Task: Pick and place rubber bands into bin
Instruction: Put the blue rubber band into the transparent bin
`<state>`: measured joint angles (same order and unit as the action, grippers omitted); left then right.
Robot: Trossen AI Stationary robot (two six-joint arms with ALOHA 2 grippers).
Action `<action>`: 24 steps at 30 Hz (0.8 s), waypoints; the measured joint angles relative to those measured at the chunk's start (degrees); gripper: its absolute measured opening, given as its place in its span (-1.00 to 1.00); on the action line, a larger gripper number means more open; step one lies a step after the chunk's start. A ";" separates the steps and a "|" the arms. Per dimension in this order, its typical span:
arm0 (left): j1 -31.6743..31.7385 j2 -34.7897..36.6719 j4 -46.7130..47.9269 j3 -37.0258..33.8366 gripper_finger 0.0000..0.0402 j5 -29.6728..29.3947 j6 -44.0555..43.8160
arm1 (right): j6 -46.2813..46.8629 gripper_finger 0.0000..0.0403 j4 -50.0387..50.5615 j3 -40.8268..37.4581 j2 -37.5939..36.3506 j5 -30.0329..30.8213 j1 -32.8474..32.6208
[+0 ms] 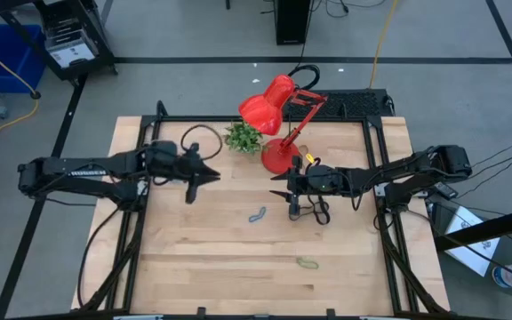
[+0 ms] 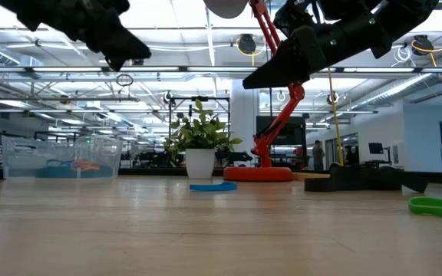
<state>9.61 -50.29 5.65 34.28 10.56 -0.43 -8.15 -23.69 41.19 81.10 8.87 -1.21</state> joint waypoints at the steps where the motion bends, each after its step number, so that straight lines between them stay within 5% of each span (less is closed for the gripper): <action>1: -0.78 1.07 -1.16 -1.44 -0.68 0.09 0.04 | -0.27 -0.12 0.22 0.00 -0.01 -0.14 0.00; 11: -7.24 8.44 -10.28 -12.36 -0.68 0.16 -0.79 | -6.93 -0.16 0.30 0.00 0.47 -9.20 -0.03; 24: -7.94 8.86 -12.61 -13.19 -0.68 -0.04 -0.07 | -8.03 -0.20 14.39 9.74 6.50 -8.70 -1.45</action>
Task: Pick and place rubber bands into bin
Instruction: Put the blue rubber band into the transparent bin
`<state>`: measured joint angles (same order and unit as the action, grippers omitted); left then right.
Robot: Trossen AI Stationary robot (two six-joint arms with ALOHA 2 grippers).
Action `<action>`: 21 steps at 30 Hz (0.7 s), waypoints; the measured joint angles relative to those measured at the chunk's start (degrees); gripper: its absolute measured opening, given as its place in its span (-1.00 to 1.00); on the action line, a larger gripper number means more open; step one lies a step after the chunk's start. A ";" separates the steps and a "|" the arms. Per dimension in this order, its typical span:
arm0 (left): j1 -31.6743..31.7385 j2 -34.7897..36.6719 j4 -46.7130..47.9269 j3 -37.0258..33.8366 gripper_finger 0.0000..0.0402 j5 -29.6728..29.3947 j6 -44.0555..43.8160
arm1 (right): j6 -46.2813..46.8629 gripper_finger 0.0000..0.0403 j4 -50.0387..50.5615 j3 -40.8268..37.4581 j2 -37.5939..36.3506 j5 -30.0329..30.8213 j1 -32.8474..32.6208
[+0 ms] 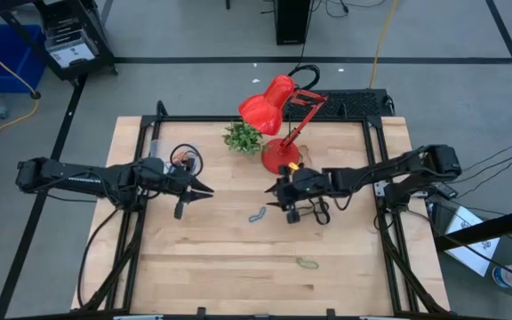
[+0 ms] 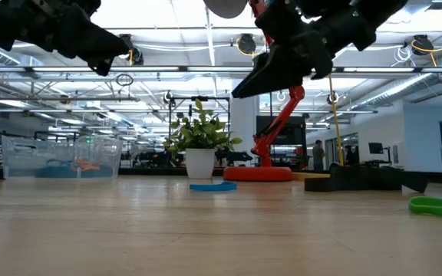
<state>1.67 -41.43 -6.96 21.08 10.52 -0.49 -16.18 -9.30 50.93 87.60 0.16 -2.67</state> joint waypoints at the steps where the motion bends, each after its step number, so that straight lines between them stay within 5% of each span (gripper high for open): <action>1: 0.00 0.00 0.02 0.00 -0.68 -0.02 0.00 | -0.64 -0.22 0.95 0.59 0.69 -0.02 -0.27; 21: 0.00 -0.02 1.78 0.00 -0.68 -0.07 -1.46 | -0.43 -0.36 -7.14 1.10 17.73 -0.35 -0.40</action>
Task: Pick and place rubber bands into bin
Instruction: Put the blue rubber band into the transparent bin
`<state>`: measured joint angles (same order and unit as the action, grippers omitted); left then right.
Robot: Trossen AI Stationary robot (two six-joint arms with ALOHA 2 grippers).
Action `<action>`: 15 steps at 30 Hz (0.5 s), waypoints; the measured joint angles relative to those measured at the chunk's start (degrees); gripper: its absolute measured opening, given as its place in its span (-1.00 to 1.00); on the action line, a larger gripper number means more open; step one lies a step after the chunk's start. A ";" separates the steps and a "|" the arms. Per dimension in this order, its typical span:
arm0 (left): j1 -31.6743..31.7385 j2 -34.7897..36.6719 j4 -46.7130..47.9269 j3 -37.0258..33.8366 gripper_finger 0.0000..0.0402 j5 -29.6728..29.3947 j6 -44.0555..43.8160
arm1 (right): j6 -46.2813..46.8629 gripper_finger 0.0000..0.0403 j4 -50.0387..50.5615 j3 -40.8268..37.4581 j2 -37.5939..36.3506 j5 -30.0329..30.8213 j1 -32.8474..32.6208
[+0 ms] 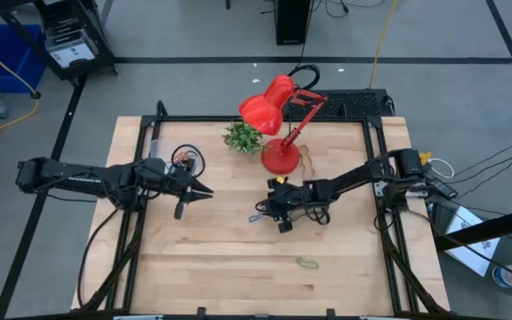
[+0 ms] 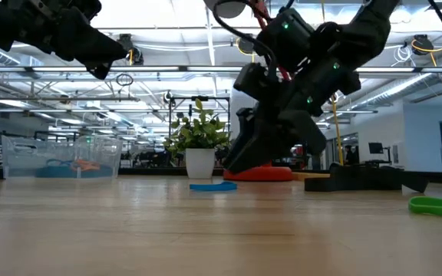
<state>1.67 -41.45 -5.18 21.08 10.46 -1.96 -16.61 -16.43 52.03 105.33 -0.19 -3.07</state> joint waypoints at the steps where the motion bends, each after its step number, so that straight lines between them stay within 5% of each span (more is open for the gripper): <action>1: 0.00 0.00 0.08 0.00 -0.68 0.00 -0.02 | -0.13 -0.36 0.11 0.00 0.20 -0.07 0.14; 15: 0.00 0.00 0.69 0.00 -0.68 -0.02 0.00 | 1.06 -0.36 -0.08 0.00 0.39 -5.81 3.10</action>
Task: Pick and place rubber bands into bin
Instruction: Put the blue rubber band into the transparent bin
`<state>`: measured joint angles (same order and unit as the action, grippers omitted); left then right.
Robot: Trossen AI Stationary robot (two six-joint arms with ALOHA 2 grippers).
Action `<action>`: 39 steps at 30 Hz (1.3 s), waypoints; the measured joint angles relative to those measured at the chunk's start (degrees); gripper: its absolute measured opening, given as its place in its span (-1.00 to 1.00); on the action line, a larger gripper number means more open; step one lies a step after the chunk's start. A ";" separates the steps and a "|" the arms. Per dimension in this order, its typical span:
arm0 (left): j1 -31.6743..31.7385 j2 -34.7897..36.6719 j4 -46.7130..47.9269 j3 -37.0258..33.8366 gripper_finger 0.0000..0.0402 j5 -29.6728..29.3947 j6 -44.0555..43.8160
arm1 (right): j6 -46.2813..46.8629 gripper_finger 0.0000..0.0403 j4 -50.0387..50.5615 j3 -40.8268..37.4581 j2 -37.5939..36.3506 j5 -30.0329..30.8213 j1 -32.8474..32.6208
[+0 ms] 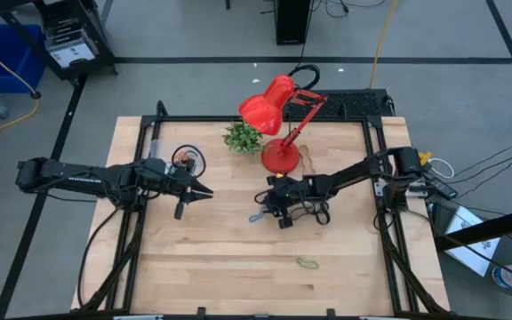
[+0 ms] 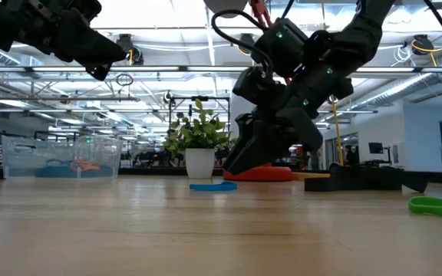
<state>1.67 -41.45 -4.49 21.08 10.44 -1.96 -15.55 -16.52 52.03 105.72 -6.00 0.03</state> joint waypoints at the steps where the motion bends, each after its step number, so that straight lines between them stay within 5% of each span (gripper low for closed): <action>1: 0.00 0.00 0.00 0.00 -0.68 0.00 0.00 | 0.00 -0.36 -0.37 0.00 0.35 0.00 0.00; 10: 0.00 -0.07 0.13 0.02 -0.68 -0.02 0.00 | 2.94 -0.47 -4.04 0.11 4.82 -0.02 0.10; 21: 0.04 -0.05 0.52 0.02 -0.68 -0.59 0.23 | 1.14 -0.97 -3.54 0.09 4.97 0.02 0.28; 28: 0.04 -0.07 0.52 0.02 -0.68 -0.57 -0.54 | 0.74 -0.99 -3.27 -0.02 4.39 2.82 0.25; 39: 0.07 -0.07 0.44 0.02 -0.68 -0.57 -1.09 | -1.81 -1.00 3.13 -0.09 -13.51 8.90 0.58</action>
<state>1.74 -41.52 -4.05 21.10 9.87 -3.04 -17.36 -13.38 51.94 92.21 2.90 0.61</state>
